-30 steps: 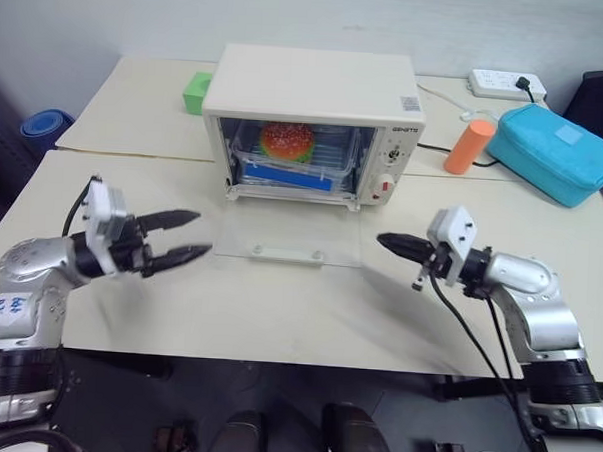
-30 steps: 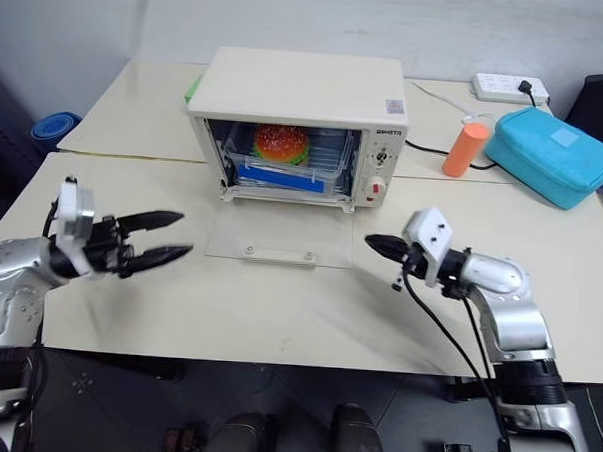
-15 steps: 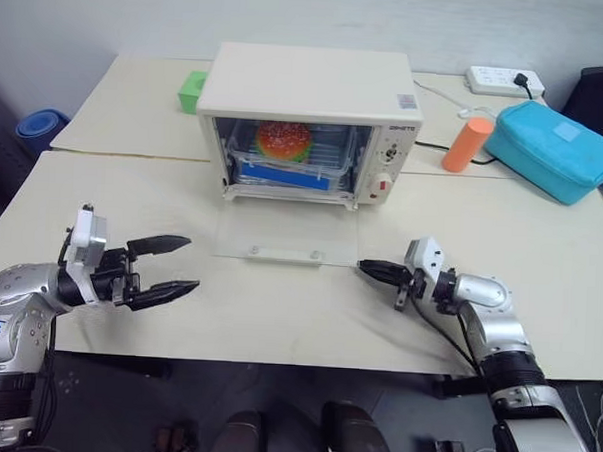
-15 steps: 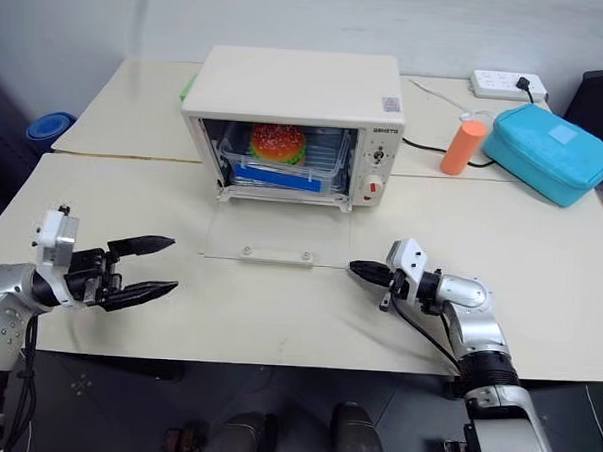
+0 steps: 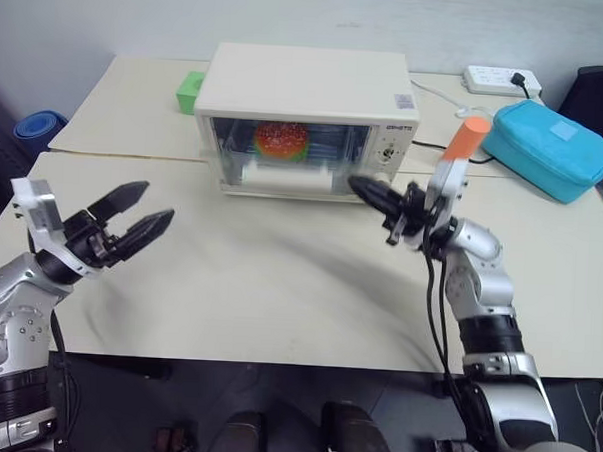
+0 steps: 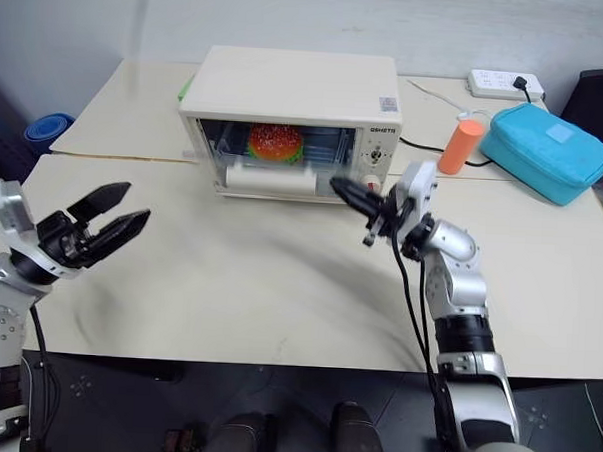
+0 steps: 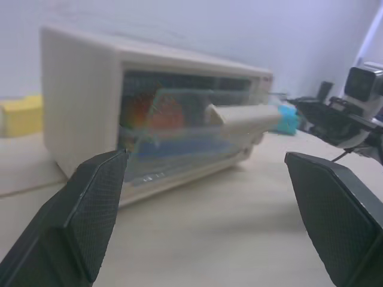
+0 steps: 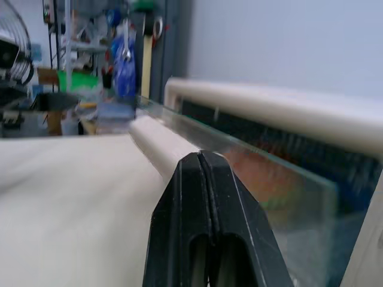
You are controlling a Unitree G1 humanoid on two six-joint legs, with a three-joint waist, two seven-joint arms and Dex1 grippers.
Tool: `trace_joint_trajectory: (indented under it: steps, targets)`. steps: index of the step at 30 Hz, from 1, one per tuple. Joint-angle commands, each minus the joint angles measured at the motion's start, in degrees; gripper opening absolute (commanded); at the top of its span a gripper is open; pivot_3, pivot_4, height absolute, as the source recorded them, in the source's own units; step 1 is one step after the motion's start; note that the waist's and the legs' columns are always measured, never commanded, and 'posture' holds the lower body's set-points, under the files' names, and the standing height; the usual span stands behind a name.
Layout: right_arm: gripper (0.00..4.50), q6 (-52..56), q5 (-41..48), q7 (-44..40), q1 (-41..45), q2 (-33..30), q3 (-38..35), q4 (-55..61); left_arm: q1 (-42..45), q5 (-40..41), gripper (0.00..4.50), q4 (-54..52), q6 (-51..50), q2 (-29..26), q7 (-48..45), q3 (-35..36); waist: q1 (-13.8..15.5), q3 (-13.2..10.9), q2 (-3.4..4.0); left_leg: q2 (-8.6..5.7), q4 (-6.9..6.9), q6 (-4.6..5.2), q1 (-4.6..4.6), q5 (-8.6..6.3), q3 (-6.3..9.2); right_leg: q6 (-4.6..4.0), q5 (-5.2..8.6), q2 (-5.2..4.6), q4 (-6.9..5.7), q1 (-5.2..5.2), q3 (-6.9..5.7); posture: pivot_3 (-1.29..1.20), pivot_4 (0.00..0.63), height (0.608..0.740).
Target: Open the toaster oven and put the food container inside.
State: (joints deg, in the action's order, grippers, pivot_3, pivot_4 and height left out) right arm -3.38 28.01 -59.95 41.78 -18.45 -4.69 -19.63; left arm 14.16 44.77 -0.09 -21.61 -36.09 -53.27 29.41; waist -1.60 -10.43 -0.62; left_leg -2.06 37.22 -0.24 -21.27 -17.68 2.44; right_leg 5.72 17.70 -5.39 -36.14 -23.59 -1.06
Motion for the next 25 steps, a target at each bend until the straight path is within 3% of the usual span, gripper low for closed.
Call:
trace_joint_trajectory:
  steps: [1, 4, 7, 13, 18, 19, 25]
  targets:
    - [0.0, 1.68, 1.39, 0.24, 1.59, -0.03, -1.73, -1.56, 1.67, -0.65, 4.46, 0.29, 1.0, -1.11, 1.12, 0.56, 0.11, 0.0, 0.0, -0.02, 0.0, 0.02, -0.03, -0.01, 0.0, 0.0, 0.0, -0.01, 0.03, 0.0, 0.0, 0.0, 0.15, 0.74]
    - [0.0, 3.87, 2.42, -1.22, 0.77, -1.8, -2.21, 0.46, 1.33, -2.28, 4.46, 1.25, 0.3, -3.25, -0.2, -1.04, 0.06, 0.0, 0.0, -0.11, 0.04, 0.11, -0.09, -0.06, 0.01, 0.0, 0.0, -0.08, 0.04, 0.01, 0.0, 0.0, 0.15, 0.74]
    - [0.62, 6.05, 2.86, -4.79, -2.92, -5.29, -1.49, 5.72, -0.84, -5.33, 4.5, 2.02, 2.62, -5.23, -3.41, -3.04, 0.08, 0.0, 0.0, -0.13, 0.0, 0.15, -0.12, -0.08, 0.01, 0.0, 0.0, -0.11, 0.0, 0.0, 0.0, 0.0, 0.15, 0.74]
    - [2.58, 4.15, 0.07, -15.12, -17.81, -16.51, 0.58, 15.8, -9.33, -15.16, 4.5, 2.03, 12.76, -7.82, -7.68, -6.99, 0.2, 0.0, 0.0, -0.12, -0.12, 0.27, -0.17, -0.22, 0.0, 0.0, 0.0, -0.1, 0.2, 0.01, -0.01, 0.0, 0.15, 0.74]
    - [4.31, -1.58, -1.29, -15.97, -29.09, -19.03, -2.4, 17.39, -15.39, -18.64, 4.5, 1.53, 20.01, -6.05, -7.3, -6.68, 0.08, 0.0, 0.0, -0.08, -0.05, 0.31, -0.05, -0.25, -0.13, 0.01, 0.0, -0.1, 0.36, 0.1, 0.09, 0.0, 0.15, 0.74]
    - [4.48, -2.6, -1.44, -15.75, -30.58, -19.05, -2.95, 17.38, -16.51, -18.99, 4.5, 0.87, 20.71, -5.71, -6.75, -6.53, 0.08, 0.0, 0.0, -0.08, -0.06, 0.31, -0.02, -0.25, -0.14, 0.01, 0.0, -0.1, 0.35, 0.12, 0.09, 0.0, 0.15, 0.74]
    - [4.48, -6.02, -1.83, -12.87, -33.73, -18.36, -5.28, 16.29, -22.13, -18.18, 4.5, -4.41, 20.98, -4.62, -4.79, -5.73, 0.15, 0.0, 0.0, 0.0, -0.05, 0.42, 0.1, -0.27, -0.12, 0.01, 0.0, -0.09, 0.21, 0.17, 0.12, 0.0, 0.15, 0.74]
